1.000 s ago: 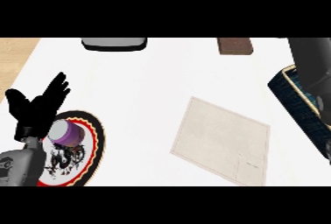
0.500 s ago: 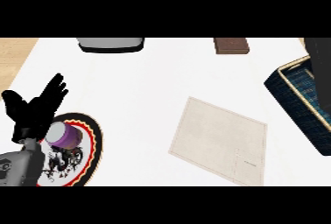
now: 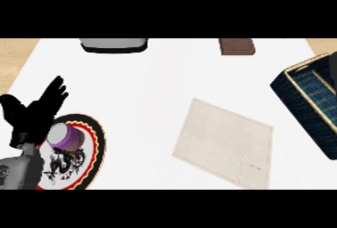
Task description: Pick the sweet potato from the placemat and place it in the basket
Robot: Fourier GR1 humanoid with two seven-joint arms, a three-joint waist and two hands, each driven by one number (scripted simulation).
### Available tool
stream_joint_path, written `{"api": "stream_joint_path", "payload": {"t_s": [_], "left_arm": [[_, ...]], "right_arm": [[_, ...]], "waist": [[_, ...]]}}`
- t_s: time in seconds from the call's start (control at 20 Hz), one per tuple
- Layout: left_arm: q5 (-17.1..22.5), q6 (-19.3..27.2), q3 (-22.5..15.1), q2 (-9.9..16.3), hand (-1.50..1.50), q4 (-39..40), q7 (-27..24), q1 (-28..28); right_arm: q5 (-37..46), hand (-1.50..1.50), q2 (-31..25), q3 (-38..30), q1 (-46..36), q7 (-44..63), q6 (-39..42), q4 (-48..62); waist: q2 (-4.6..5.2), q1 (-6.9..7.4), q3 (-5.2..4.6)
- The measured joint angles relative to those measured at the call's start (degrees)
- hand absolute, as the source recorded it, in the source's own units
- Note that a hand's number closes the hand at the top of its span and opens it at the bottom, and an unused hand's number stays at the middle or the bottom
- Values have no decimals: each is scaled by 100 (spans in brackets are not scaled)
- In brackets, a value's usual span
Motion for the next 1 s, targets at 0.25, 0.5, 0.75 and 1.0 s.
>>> {"api": "stream_joint_path", "payload": {"t_s": [0.25, 0.5, 0.75, 1.0], "left_arm": [[-28, -33, -26, -15, 0, 48, -16, -24], [-36, -46, 26, 10, 0, 170, -54, -134], [12, -86, 106, 63, 0, 176, -48, -103], [-31, 3, 109, 27, 0, 126, -27, -58]], "right_arm": [[-115, -150, 8, -245, 394, -104, -218, -130], [-562, -150, -90, -316, 557, -445, -429, -228], [-632, -150, -172, -525, 633, -432, -734, -673], [-738, -150, -150, -971, 981, -276, -1065, -1636]], "waist": [[4, 15, 0], [8, 27, 1], [0, 11, 0], [-42, -105, 0]]}}
